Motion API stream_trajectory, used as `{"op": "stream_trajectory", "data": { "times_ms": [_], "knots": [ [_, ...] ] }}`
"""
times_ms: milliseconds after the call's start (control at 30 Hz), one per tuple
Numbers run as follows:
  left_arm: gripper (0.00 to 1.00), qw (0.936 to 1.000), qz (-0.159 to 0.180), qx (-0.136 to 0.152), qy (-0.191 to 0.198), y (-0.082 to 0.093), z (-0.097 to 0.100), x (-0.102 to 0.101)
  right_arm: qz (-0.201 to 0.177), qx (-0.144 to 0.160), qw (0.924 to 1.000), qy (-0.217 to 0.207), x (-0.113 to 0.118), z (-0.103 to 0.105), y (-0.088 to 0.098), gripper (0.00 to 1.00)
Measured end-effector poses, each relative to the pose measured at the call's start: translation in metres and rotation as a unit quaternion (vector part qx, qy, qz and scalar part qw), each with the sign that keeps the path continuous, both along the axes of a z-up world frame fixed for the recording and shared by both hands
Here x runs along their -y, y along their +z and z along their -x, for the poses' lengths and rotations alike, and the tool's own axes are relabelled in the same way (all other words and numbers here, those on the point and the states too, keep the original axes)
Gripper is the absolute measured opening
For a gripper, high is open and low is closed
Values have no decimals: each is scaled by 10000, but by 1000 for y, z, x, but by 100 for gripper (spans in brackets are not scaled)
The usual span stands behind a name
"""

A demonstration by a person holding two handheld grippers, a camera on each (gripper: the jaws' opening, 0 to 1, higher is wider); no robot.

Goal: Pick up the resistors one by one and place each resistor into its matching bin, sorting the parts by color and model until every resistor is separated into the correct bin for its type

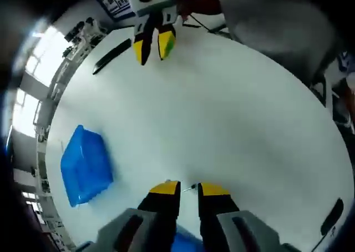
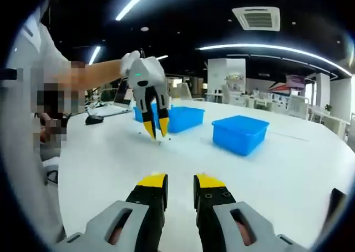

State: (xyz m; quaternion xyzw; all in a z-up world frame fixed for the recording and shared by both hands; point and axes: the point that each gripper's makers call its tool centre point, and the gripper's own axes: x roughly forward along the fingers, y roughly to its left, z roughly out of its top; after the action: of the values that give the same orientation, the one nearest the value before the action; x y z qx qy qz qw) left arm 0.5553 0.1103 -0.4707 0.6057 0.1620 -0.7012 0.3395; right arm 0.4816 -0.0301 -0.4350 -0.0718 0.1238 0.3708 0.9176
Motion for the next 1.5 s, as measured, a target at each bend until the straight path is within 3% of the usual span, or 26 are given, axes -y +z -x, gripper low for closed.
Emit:
{"op": "stream_trajectory", "data": {
  "times_ms": [167, 433, 600, 667, 800, 933, 967, 1033, 1133, 1167, 1200, 1333, 1367, 1400, 1433, 1467, 1500],
  "knots": [
    [14, 9992, -313, 87, -224, -13, -7, -8, 19, -23, 10000, -39, 1, 2, 0, 21],
    [12, 9992, -296, 41, -268, -11, -11, -6, 27, -66, 10000, -49, 1, 2, -3, 21],
    [10, 9977, -517, -87, -418, -11, -10, -6, 52, -80, 10000, 7, -2, 3, -4, 21],
    [6, 9969, -633, -288, -369, -13, -7, -10, 47, -88, 9999, 43, -5, 5, -5, 21],
    [5, 9981, -398, -461, -98, -13, -8, -9, 10, -112, 9999, 86, -8, 8, -6, 21],
    [5, 9977, 192, -482, 424, -11, -9, -5, -15, -119, 9998, 137, -10, 11, -5, 21],
    [5, 9959, 436, -491, 622, -11, -9, -2, -10, -113, 9998, 158, -11, 12, -4, 21],
    [5, 9877, 927, -802, 972, -7, 1, 1, -3, -65, 9998, 195, -11, 14, 0, 21],
    [5, 9655, 1833, -1081, 1503, 8, 9, 12, -27, 4, 9998, 209, -10, 16, 4, 21],
    [5, 9503, 2300, -1202, 1717, 17, 11, 19, -30, 5, 9998, 209, -10, 17, 3, 21],
    [5, 9405, 2528, -1311, 1853, 22, 12, 22, -24, -4, 9998, 220, -10, 19, 2, 21],
    [5, 8651, 3932, -1871, 2492, 60, 14, 45, -8, -2, 9995, 307, -14, 28, 0, 21],
    [5, 8375, 4388, -1884, 2654, 74, 10, 53, -24, 2, 9995, 330, -16, 31, 0, 21],
    [5, 8256, 4544, -1904, 2752, 79, 9, 56, -28, -2, 9994, 336, -16, 32, -1, 21],
    [5, 8006, 4828, -1956, 2962, 87, 4, 64, -20, -13, 9994, 340, -17, 35, -2, 21],
    [5, 7866, 5016, -1910, 3054, 93, -1, 69, -19, -14, 9994, 343, -17, 37, -2, 21],
    [5, 7780, 5153, -1801, 3110, 97, -6, 74, -36, -7, 9994, 348, -18, 39, 0, 21]
  ]
}}
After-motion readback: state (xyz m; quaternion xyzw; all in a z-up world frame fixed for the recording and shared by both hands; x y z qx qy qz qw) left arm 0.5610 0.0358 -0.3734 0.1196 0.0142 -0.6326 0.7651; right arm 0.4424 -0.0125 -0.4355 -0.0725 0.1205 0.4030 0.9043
